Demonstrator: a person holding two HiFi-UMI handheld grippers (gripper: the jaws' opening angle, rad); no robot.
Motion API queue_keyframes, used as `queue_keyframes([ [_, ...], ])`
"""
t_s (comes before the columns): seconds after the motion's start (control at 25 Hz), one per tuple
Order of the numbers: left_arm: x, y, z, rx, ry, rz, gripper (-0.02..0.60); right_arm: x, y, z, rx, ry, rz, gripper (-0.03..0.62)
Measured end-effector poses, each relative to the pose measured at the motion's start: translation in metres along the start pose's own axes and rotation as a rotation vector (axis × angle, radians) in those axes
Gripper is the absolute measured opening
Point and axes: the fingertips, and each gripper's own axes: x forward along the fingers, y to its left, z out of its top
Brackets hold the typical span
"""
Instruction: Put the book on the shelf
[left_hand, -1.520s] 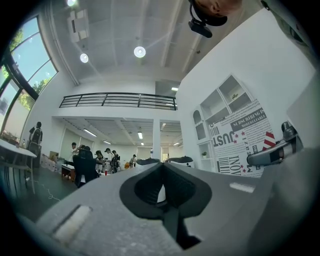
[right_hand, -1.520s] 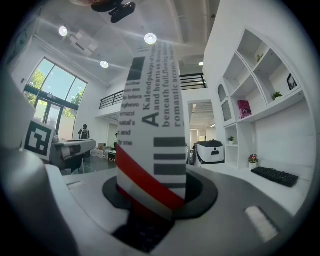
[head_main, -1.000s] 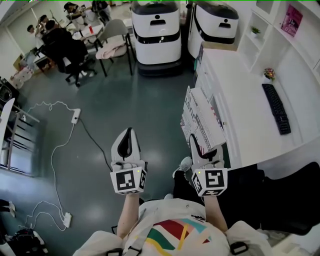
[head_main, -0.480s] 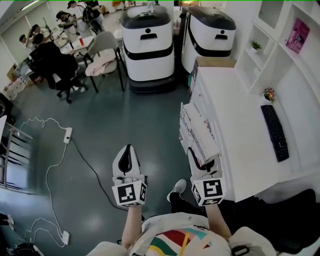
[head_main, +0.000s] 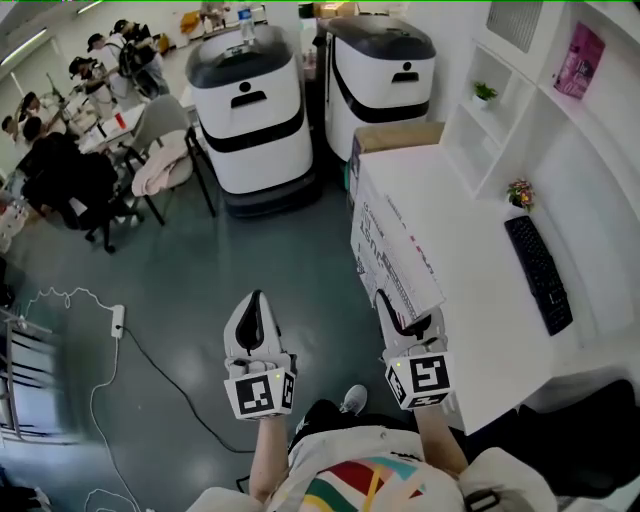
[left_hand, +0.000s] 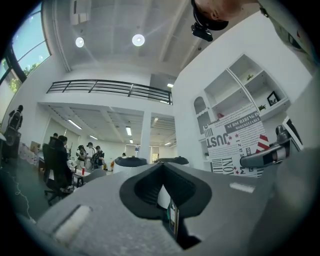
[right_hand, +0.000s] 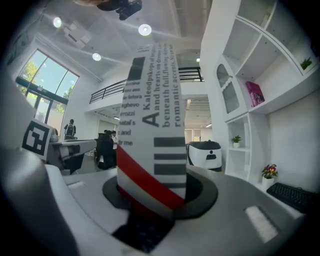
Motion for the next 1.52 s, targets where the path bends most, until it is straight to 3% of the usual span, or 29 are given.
queue_keyframes([
  [0.12,0.032,-0.024,0.004,0.004,-0.025,-0.074,0.002,0.003,-0.025,0.007,-0.01,-0.018,-0.061,0.156],
  [0.32,0.093,-0.07,0.002,-0.043,-0.06,-0.26,0.002,0.007,-0.065,0.009,-0.021,-0.019,-0.218,0.156],
  [0.6,0.192,-0.175,0.012,-0.072,-0.12,-0.628,0.002,-0.006,-0.151,0.022,-0.02,-0.031,-0.581,0.156],
  [0.84,0.242,-0.242,0.017,-0.109,-0.144,-0.867,0.002,-0.022,-0.193,0.03,-0.01,-0.039,-0.84,0.156],
  [1.16,0.269,-0.317,0.016,-0.18,-0.147,-1.157,0.002,-0.055,-0.211,0.029,0.003,-0.045,-1.154,0.156],
  [1.52,0.259,-0.362,0.021,-0.199,-0.165,-1.385,0.002,-0.095,-0.195,0.02,0.037,-0.038,-1.426,0.156],
])
